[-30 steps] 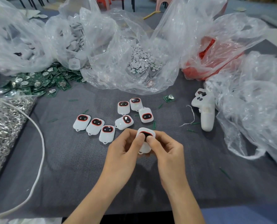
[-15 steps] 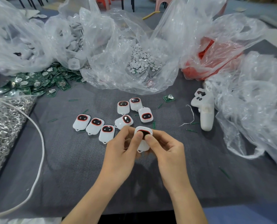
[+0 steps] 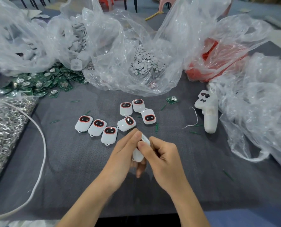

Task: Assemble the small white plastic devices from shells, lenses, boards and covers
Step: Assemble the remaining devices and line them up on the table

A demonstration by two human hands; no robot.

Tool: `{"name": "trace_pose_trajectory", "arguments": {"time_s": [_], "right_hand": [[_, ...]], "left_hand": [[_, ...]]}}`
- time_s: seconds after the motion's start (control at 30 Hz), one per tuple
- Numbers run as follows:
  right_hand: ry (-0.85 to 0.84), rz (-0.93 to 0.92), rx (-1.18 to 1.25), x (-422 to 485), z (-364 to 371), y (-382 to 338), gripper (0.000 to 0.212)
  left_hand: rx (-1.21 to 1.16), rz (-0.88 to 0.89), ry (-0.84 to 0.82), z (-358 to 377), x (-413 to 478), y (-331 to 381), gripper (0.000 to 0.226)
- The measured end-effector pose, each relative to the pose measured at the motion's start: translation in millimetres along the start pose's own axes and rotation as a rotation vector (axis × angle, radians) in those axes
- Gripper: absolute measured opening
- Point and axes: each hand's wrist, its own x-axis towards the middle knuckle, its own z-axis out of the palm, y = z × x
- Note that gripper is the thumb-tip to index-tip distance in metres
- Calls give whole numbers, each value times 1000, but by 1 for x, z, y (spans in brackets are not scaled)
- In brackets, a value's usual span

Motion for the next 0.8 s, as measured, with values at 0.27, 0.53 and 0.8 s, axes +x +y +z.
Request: {"name": "trace_pose_trajectory", "arguments": {"time_s": [0.27, 0.53, 0.8], "right_hand": [[-12, -132, -325, 4, -13, -7, 42], [27, 323, -32, 26, -46, 5, 14], [-55, 479, -265, 42, -41, 9, 13]], "left_hand": [[-182, -77, -128, -2, 3, 5, 25], [970, 528, -14, -22, 29, -7, 11], [1013, 207, -7, -28, 30, -7, 21]]}}
